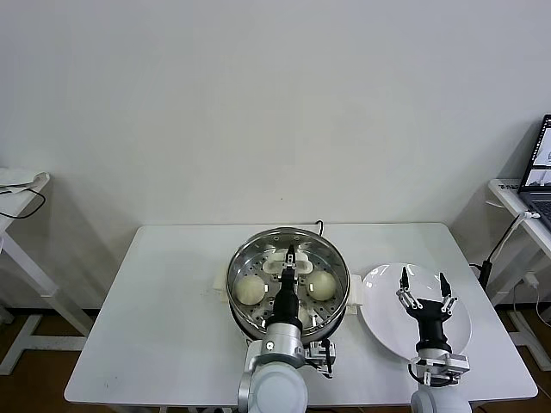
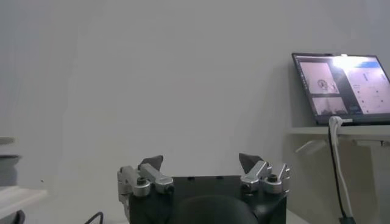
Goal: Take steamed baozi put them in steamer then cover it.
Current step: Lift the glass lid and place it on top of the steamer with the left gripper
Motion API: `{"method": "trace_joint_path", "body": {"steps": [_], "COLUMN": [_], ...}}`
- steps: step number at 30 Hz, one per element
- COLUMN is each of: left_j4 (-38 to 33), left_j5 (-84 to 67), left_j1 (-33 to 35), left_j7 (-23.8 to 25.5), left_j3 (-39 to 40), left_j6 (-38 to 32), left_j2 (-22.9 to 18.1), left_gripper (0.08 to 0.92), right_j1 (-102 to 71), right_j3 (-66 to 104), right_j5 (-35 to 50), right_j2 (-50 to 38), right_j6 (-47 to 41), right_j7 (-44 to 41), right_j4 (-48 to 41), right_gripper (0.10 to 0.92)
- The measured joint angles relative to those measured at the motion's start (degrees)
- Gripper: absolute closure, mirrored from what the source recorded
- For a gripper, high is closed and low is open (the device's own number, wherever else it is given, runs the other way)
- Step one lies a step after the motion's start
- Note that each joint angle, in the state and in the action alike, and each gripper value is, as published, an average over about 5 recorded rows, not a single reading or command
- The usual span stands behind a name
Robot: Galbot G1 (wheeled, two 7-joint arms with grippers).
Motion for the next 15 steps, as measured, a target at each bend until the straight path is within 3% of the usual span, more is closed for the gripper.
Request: {"method": "trace_joint_path", "body": {"steps": [15], "left_j4": [1.46], "left_j5": [0.44], "left_j1": [0.18], "left_j7": [-0.94], "left_j3": [-0.49], "left_j6": [-0.30], "left_j2": [-1.14], "left_gripper": [0.814], "right_j1": [0.39], "right_j3": [-0.22], "right_j5": [-0.05], "right_j2": [-0.22], "right_j6": [0.03], "right_j7": [-0.18], "right_j4": [-0.54], "right_gripper": [0.203]}}
